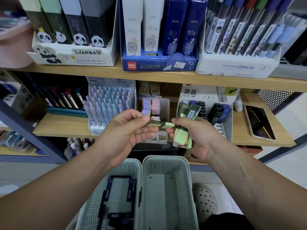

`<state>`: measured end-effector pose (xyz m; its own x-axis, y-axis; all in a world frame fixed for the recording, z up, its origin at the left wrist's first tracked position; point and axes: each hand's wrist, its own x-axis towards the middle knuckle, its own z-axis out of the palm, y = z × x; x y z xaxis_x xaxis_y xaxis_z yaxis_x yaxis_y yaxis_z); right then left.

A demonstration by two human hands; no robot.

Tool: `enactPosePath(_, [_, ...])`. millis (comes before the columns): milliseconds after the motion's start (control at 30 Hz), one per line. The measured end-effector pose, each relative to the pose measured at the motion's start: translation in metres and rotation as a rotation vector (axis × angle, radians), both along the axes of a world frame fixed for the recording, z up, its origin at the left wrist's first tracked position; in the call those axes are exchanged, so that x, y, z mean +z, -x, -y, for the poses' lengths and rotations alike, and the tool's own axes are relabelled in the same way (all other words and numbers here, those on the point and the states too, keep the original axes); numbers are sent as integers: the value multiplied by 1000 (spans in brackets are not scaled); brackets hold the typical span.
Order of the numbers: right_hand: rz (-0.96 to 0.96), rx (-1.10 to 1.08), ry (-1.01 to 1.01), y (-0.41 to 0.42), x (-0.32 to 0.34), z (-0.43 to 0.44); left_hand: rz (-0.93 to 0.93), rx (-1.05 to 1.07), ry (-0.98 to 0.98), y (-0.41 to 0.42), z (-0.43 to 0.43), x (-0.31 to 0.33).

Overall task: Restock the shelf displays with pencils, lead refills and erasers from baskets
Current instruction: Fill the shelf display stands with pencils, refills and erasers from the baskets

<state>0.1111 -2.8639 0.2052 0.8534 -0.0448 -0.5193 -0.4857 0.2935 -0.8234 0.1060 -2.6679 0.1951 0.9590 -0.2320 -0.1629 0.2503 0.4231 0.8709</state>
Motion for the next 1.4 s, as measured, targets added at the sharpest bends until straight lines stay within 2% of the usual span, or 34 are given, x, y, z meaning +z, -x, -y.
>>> enactPosePath(67, [32,-29,-8,-1,0,1,0,13,-52,0,1,-3])
enactPosePath(200, [62,-16,-23,1,2,2,24,44,-315,-1,3,-9])
enactPosePath(367, [49,5,134,2,-1,4,172,-136,-612,0,10,-16])
enactPosePath(500, [63,13,117,2,0,6,304,-249,-755,-3,24,-25])
enactPosePath(667, [113,-53,30,-3,9,19,351,-197,-747,-23,35,-18])
enactPosePath(867, [109,-67,66,-1,16,40,356,-177,-764,-42,47,-14])
enactPosePath(1100, [119,-62,-5,8,22,53,358,193,-737,-47,55,-10])
enactPosePath(1267, [142,-51,0,16,24,62,422,268,-898,-53,49,-2])
enactPosePath(1400, [128,-19,10,21,20,57,527,249,-1069,-67,56,9])
